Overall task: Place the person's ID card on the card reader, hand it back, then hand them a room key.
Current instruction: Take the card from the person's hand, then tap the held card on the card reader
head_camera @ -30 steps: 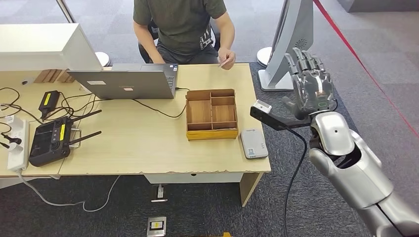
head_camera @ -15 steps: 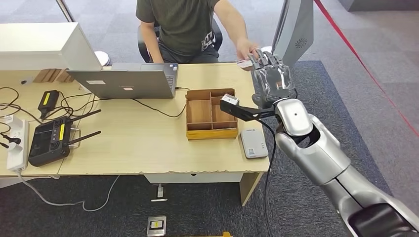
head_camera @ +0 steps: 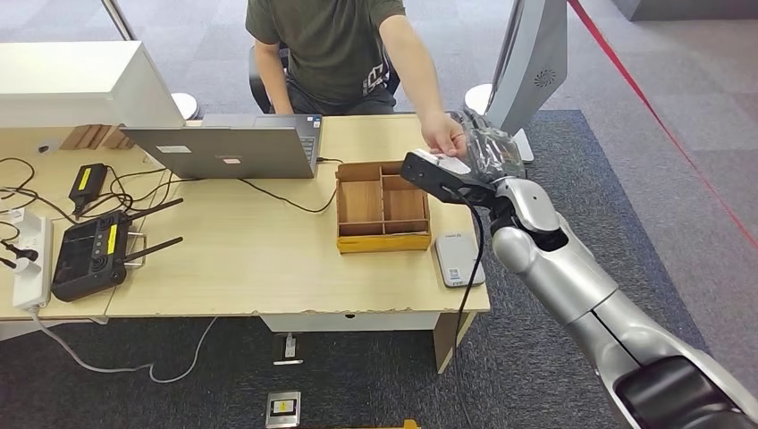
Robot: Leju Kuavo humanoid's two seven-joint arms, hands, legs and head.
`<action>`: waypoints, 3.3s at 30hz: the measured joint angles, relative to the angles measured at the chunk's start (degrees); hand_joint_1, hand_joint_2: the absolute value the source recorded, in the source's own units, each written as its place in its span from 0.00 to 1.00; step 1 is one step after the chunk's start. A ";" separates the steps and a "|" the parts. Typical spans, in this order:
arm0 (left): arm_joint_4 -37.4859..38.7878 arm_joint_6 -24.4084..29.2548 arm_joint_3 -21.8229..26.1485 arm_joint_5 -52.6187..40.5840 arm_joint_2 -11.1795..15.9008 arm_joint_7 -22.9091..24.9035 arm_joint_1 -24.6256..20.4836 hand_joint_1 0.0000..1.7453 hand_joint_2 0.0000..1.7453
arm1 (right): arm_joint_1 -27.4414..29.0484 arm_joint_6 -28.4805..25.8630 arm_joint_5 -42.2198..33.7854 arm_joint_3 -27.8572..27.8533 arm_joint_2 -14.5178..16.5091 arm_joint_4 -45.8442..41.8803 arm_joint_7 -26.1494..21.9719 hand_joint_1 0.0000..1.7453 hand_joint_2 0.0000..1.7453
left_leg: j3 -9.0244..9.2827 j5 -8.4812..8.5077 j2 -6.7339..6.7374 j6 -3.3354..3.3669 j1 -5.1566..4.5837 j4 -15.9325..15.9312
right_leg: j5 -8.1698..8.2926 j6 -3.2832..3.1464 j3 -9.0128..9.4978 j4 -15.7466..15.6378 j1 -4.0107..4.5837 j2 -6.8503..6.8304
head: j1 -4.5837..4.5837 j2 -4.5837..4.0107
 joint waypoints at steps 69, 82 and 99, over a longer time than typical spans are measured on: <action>-0.17 -0.71 -0.10 -4.35 0.16 1.17 -1.65 0.00 0.00 | 0.01 -5.30 11.31 3.83 1.27 8.97 -3.55 1.00 1.00 | -0.01 0.00 0.01 0.00 0.00 0.01 | 0.01 0.00 -0.01 -0.01 0.00 0.01 | 0.01 0.00; -0.17 -0.02 -0.04 -3.70 0.17 0.47 -1.19 0.00 0.00 | 2.33 -5.99 9.49 3.18 0.99 14.70 -6.05 1.00 1.00 | -0.02 0.00 0.02 0.00 0.00 0.00 | 0.01 -0.01 -0.02 -0.01 0.01 0.01 | 0.00 0.00; -0.15 1.38 0.81 -2.04 0.16 -0.77 0.64 0.00 0.00 | 1.94 -7.60 10.21 3.69 4.76 24.50 -7.73 1.00 1.00 | -0.03 0.00 0.01 0.00 0.01 0.00 | 0.01 -0.01 -0.02 -0.01 0.02 0.01 | 0.01 0.00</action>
